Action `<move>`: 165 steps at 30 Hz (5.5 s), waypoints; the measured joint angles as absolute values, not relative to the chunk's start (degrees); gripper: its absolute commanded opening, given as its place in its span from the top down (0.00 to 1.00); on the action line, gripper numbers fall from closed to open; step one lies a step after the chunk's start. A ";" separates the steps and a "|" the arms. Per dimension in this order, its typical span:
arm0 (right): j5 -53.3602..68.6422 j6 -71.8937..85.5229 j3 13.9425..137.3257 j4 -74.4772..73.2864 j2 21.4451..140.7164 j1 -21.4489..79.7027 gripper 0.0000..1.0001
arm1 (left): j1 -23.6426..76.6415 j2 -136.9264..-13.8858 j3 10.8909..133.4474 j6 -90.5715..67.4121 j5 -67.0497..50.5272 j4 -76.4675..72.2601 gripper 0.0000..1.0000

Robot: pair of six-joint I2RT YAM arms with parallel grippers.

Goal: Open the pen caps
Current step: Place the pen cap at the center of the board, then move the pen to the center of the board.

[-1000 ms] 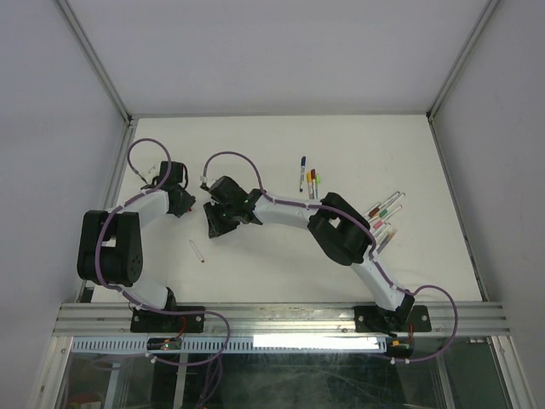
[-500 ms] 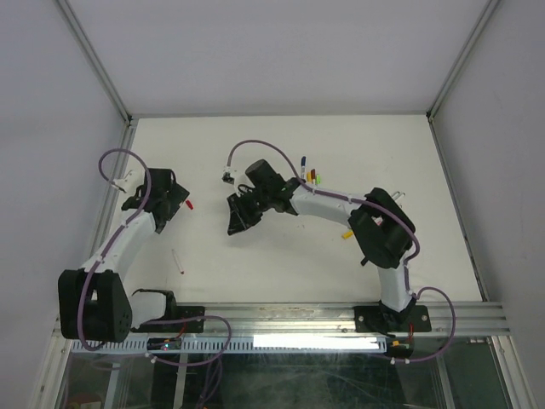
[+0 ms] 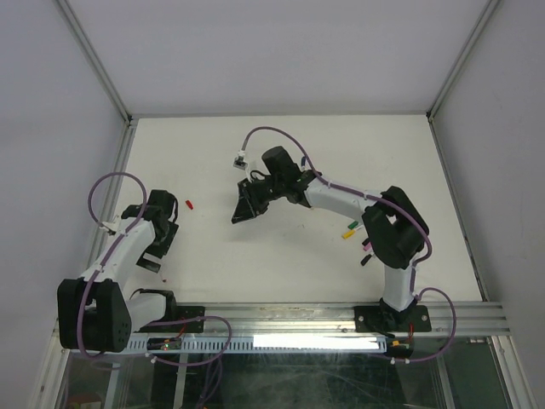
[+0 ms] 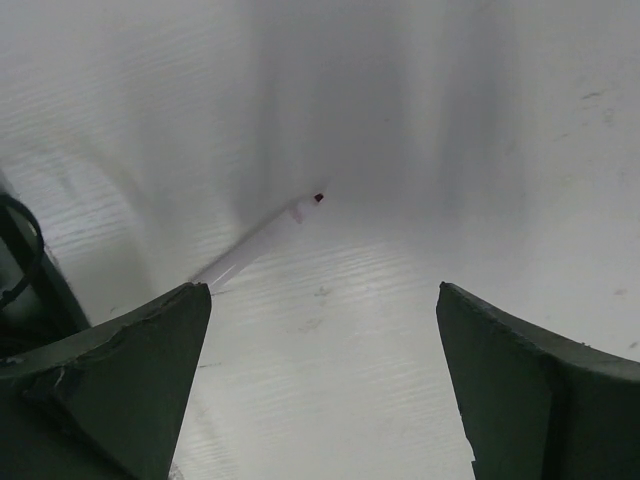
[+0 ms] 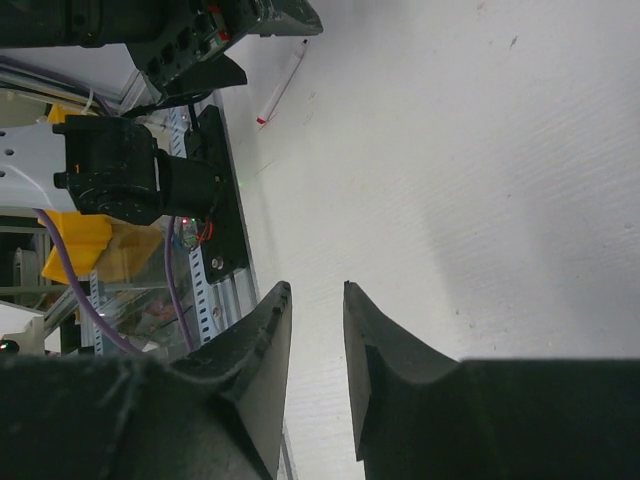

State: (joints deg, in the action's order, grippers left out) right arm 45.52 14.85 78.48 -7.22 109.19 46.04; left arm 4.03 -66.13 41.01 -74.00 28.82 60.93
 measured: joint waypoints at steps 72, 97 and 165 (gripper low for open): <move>51.94 -33.12 79.77 -39.51 100.86 36.53 0.67 | -9.47 -70.13 34.33 -63.99 22.11 37.41 0.02; 64.69 -28.08 76.23 -37.32 96.23 34.57 0.67 | -11.20 -80.51 43.97 -54.13 23.73 33.36 0.15; 52.21 -22.63 56.90 -25.89 76.95 6.52 0.14 | 25.26 -52.97 31.57 -36.14 -14.87 -9.45 0.04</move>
State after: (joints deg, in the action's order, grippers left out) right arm 52.21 -22.63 56.90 -25.89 76.95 6.52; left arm 25.26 -52.97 31.57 -36.14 -14.87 -9.45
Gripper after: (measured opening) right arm 0.867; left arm 0.965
